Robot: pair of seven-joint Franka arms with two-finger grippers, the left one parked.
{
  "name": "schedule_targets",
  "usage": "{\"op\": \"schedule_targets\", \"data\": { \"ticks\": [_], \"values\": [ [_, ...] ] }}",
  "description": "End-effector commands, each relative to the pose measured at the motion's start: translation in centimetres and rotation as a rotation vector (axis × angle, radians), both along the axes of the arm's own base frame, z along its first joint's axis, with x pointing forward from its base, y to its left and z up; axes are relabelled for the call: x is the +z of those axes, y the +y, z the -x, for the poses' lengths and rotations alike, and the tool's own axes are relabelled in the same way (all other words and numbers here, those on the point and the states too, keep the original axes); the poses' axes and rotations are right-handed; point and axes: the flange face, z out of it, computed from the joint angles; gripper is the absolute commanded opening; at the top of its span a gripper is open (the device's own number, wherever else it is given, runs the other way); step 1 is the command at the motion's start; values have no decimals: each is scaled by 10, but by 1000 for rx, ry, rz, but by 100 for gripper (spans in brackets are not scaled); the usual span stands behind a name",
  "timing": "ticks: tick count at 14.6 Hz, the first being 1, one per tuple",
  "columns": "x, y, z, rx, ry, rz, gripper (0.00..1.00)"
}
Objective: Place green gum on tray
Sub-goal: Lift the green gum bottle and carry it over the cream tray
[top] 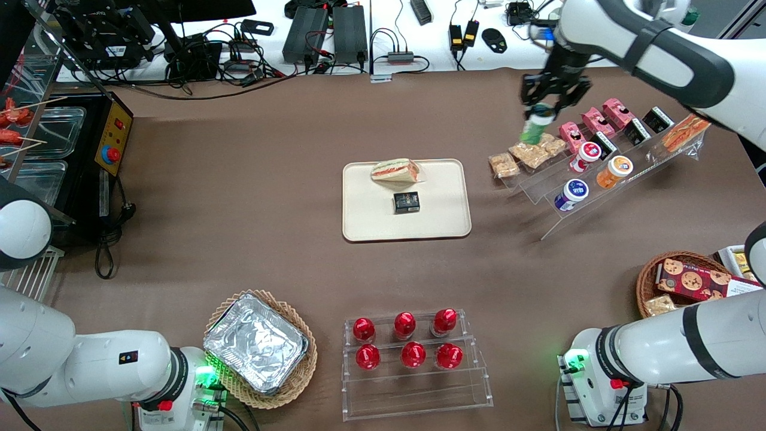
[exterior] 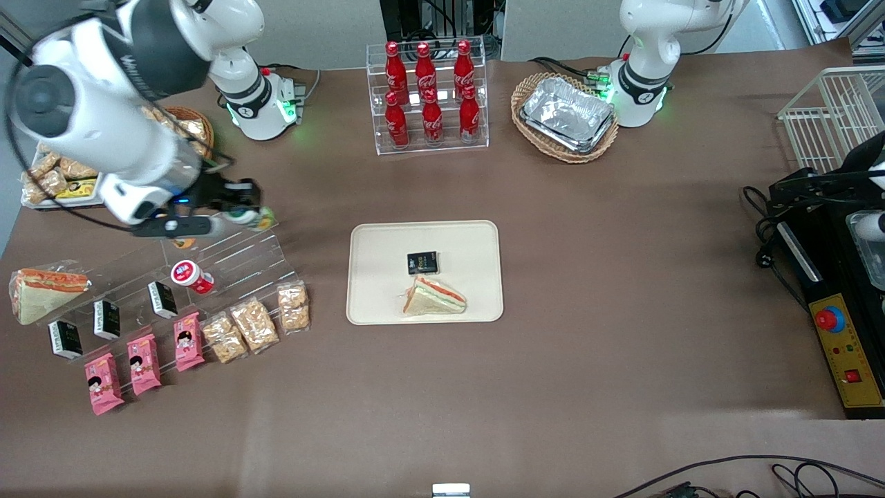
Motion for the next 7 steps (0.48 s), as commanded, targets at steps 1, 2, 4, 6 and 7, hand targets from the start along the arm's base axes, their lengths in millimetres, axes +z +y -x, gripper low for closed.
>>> {"op": "schedule_targets", "data": {
  "ticks": [1,2,4,6,7],
  "values": [
    [-30,40,-2,-37,7,-53,41],
    [-46,48,1,-35,-5,-53,41],
    [-73,76,14,-74,-25,-41,41],
    [-103,106,29,-95,-35,-27,41],
    [-119,114,33,-91,-44,-26,41]
  ]
}}
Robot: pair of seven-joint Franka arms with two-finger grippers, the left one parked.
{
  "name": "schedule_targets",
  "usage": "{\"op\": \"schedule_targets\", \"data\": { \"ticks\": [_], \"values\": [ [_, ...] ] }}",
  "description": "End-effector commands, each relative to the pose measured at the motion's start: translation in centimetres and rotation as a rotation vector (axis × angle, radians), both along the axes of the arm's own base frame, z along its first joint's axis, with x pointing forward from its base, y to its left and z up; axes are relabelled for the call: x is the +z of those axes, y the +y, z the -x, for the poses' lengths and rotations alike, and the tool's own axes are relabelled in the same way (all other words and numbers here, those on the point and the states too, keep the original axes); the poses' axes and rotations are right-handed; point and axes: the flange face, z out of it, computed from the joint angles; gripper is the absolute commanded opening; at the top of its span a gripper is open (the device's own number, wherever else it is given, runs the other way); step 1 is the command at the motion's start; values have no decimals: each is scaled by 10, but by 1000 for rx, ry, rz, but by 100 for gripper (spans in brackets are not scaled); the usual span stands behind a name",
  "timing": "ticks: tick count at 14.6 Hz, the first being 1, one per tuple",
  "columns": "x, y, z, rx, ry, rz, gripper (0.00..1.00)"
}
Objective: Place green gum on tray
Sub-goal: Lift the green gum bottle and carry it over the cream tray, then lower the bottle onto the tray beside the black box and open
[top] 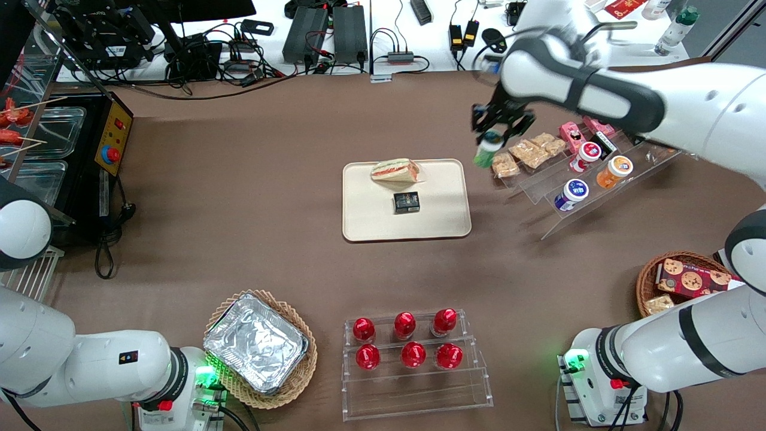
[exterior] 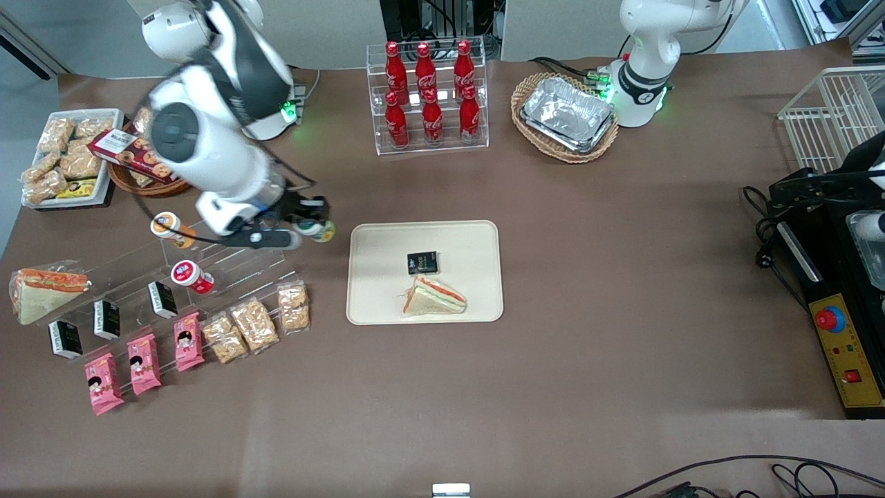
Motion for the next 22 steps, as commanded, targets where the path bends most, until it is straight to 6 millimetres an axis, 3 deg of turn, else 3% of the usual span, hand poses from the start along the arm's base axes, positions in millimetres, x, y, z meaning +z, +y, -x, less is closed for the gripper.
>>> {"op": "schedule_targets", "data": {
  "ticks": [1,4,11,19,22],
  "values": [
    [-50,34,26,-20,-29,-7,41],
    [-94,50,44,5,-55,-6,41],
    [-182,77,57,11,-72,5,41],
    [-205,78,55,5,-82,8,42],
    [-207,79,55,-16,-77,12,58]
  ]
}}
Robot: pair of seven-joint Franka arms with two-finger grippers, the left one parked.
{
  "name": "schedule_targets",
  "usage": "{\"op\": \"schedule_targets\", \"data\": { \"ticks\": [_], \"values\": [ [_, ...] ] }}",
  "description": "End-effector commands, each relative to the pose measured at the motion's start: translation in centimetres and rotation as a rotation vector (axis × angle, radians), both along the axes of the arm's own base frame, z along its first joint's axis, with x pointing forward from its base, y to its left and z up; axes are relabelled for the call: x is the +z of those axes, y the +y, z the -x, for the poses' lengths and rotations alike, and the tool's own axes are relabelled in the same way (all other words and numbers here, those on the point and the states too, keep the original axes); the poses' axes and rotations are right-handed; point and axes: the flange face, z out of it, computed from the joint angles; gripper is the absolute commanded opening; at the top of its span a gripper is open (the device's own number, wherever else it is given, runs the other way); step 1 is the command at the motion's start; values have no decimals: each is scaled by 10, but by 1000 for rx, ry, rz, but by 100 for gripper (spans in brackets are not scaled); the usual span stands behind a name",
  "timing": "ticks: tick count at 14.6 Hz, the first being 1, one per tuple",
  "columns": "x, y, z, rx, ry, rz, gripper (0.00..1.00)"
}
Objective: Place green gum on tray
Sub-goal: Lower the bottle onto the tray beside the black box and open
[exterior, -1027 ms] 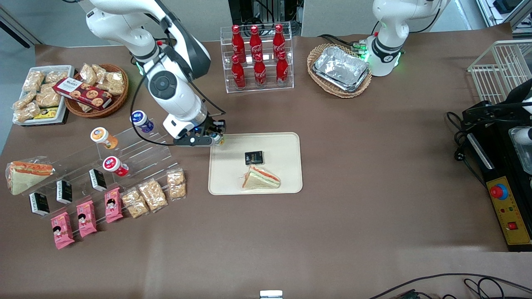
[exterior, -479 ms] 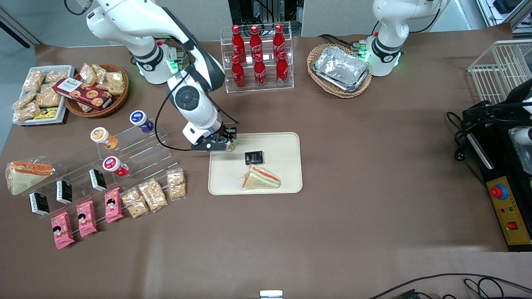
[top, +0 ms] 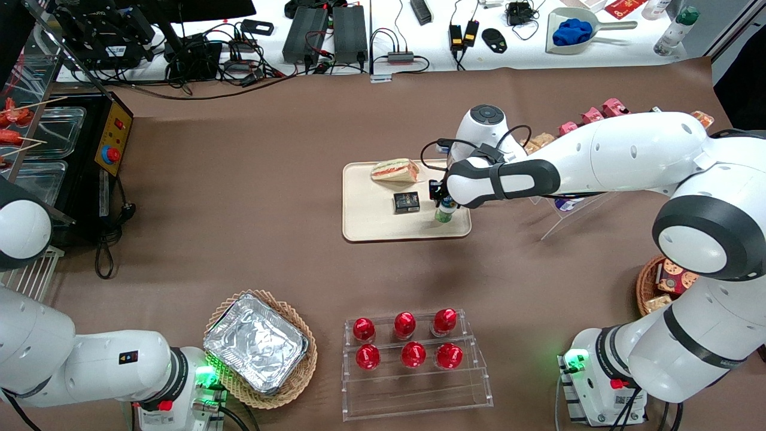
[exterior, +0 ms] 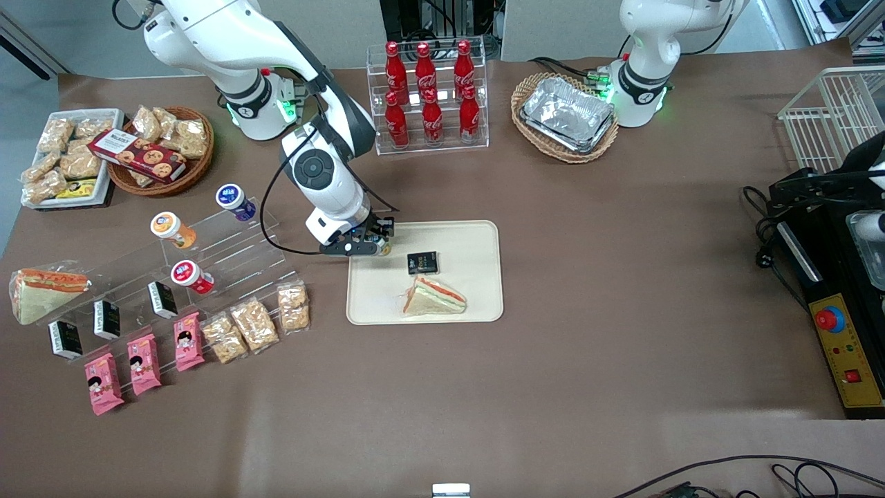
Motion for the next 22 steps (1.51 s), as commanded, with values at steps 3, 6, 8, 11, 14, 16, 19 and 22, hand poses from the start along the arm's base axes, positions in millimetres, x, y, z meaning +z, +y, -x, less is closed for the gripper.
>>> {"op": "schedule_targets", "data": {
  "ticks": [3,6,8,11,14,16,19,22],
  "values": [
    [-7,3,-2,-40,-4,-3,86],
    [-4,1,-5,-44,-8,-5,100],
    [9,-4,-13,-54,-24,-15,100],
    [40,-30,-31,-78,-47,-19,100],
    [76,-62,-47,-55,-82,-1,100],
    [104,-88,-64,-11,-76,10,100],
    [151,-122,-86,22,-41,18,100],
    [197,-162,-104,53,9,21,100]
  ]
}}
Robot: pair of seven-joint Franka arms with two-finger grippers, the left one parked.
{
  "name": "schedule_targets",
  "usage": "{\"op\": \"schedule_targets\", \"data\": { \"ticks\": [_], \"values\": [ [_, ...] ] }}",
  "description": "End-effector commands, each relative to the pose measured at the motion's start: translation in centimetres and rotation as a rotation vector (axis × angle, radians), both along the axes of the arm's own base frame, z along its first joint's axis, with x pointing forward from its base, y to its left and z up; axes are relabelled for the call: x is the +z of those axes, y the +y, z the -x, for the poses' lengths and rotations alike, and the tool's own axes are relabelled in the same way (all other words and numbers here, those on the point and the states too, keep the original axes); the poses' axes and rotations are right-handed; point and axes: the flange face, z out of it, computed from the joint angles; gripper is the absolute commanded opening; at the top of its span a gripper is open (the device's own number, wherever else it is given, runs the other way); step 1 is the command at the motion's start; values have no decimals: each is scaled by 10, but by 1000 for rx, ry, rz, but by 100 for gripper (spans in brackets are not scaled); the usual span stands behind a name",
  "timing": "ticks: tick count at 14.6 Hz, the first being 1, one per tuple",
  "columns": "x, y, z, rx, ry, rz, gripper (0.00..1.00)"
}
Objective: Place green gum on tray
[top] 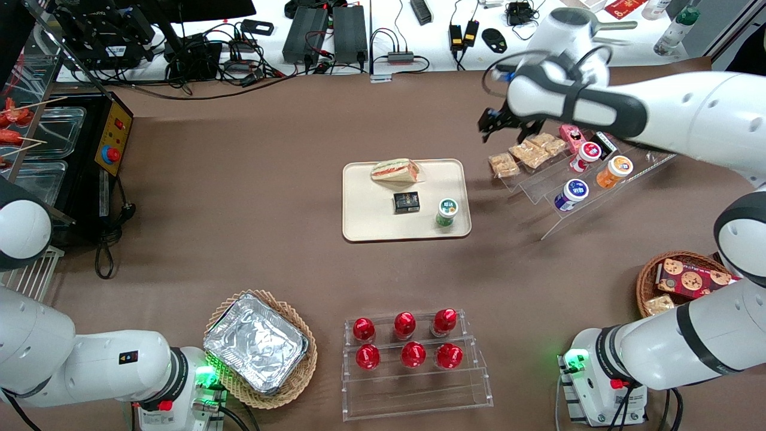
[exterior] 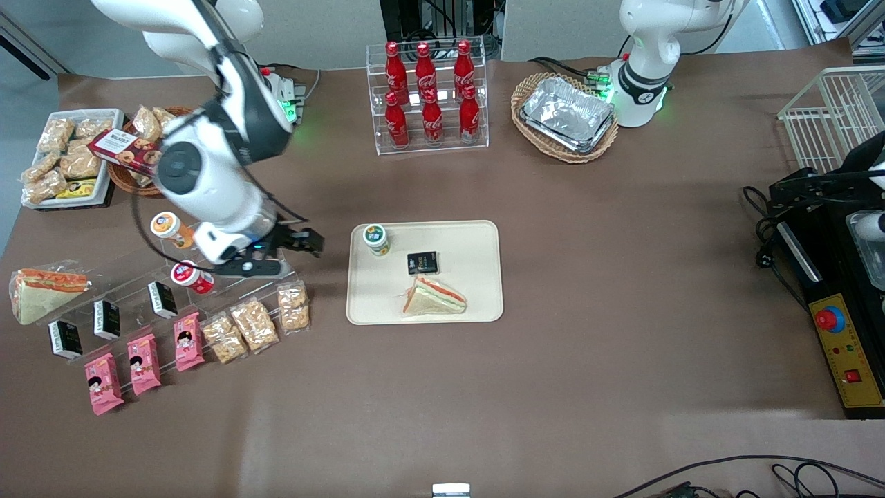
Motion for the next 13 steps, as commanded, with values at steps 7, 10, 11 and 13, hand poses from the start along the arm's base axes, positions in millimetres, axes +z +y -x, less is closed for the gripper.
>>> {"op": "schedule_targets", "data": {
  "ticks": [7,10,11,13],
  "values": [
    [122,-121,-38,120,83,-3,100],
    [156,-154,-38,120,93,-7,100],
    [166,-160,-36,114,99,-7,100],
    [183,-173,-34,104,116,19,100]
  ]
}}
